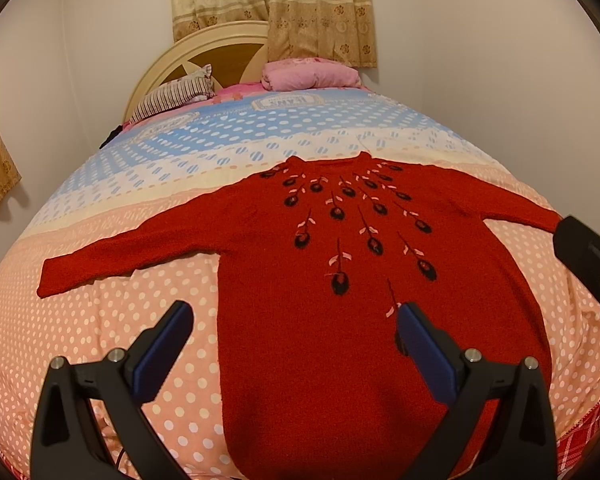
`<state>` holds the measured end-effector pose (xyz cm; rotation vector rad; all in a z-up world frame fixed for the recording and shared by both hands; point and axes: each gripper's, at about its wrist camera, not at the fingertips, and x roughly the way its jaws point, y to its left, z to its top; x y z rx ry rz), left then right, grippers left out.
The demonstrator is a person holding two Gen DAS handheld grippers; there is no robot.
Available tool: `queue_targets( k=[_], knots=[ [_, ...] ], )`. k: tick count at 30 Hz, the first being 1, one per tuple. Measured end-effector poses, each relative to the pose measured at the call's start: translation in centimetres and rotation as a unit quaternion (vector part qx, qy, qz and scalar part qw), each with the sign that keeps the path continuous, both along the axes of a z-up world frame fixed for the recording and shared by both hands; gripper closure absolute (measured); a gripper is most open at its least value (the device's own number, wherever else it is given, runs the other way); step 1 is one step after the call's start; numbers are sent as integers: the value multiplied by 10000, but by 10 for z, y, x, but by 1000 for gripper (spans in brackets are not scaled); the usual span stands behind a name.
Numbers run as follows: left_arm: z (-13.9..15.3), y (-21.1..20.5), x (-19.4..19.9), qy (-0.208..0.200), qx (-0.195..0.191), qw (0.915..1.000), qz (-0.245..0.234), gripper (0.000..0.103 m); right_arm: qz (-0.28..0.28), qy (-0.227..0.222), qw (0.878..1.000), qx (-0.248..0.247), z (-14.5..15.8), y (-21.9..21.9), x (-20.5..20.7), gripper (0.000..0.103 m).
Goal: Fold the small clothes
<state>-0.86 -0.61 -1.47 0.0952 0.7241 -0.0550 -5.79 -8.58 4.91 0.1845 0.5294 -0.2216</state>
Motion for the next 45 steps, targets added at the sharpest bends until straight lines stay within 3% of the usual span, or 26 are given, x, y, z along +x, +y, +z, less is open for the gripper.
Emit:
queue_targets(
  k=[11, 30, 34, 39, 45],
  knots=[
    [-2, 0, 1, 32, -3, 10000, -5, 0, -23, -9, 10000, -30, -4, 2, 1, 1],
    [-24, -2, 27, 291, -36, 9996, -62, 0, -104, 393, 9992, -24, -29, -6, 23, 1],
    [-23, 3, 40, 8, -61, 10000, -61, 0, -108, 369, 9992, -107, -33, -12, 31, 1],
    [-26, 12, 68, -422, -10, 9991, 103, 0, -384, 347, 9978, -414, -32, -39, 49, 1],
    [-57, 32, 109, -175, 15, 9992, 363, 0, -919, 424, 9941, -397, -33, -122, 72, 1]
  ],
)
